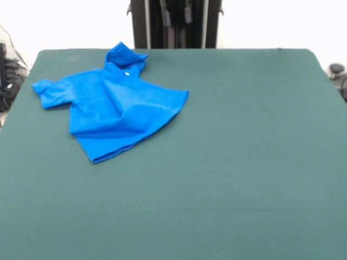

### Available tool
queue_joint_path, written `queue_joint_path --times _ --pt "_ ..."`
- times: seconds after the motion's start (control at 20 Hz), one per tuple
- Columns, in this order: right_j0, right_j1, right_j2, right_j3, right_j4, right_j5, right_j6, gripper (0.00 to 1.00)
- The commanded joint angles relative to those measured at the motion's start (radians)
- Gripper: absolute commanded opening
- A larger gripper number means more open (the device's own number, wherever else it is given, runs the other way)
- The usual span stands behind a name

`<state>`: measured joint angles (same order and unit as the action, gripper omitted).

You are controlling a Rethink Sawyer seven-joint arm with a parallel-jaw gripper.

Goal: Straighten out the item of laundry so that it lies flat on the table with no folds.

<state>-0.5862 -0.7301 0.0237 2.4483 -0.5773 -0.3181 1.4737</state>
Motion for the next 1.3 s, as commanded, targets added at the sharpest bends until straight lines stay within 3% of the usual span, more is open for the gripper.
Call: queue_joint_path --times 0.05,0.3,0.8,1.15,1.3 --pt "-0.023 0.109 -0.035 -0.064 0.032 -0.075 0.232 1.0" --pt "-0.097 0.053 -0.024 0.005 0.06 -0.071 0.274 1.0" --pt "-0.235 -0.125 0.084 0.119 0.201 -0.003 0.348 1.0" --pt "-0.259 -0.081 0.113 0.088 0.224 -0.036 0.34 1.0" --pt "-0.232 -0.002 0.081 0.081 0.235 -0.116 0.376 1.0"
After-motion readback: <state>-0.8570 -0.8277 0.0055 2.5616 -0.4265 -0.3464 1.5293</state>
